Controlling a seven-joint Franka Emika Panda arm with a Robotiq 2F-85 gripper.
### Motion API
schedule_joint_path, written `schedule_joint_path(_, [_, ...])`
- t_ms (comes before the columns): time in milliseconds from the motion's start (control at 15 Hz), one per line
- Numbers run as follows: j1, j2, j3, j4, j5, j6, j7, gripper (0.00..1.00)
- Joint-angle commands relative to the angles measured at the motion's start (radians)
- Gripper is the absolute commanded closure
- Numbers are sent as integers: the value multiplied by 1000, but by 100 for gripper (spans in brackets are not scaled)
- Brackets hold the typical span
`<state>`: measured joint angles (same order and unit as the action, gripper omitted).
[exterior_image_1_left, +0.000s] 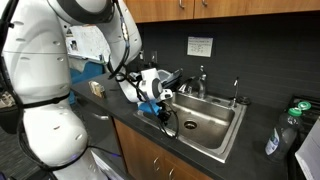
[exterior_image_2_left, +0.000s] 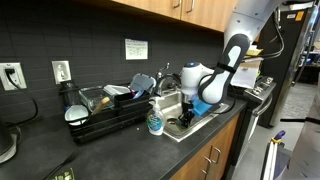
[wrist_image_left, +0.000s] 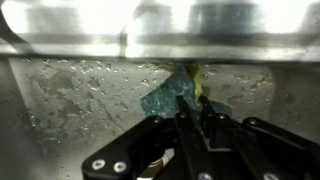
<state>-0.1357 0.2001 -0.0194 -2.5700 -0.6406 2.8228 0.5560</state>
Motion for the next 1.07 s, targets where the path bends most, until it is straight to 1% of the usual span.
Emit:
schedule_joint_path(0, [0,0,0,0,0,0,0,84])
schedule_joint_path(867, [0,0,0,0,0,0,0,84])
schedule_joint_path(933, [0,0,0,0,0,0,0,96])
schedule_joint_path(1000, [-2,6,0,5,1,1,-5,96])
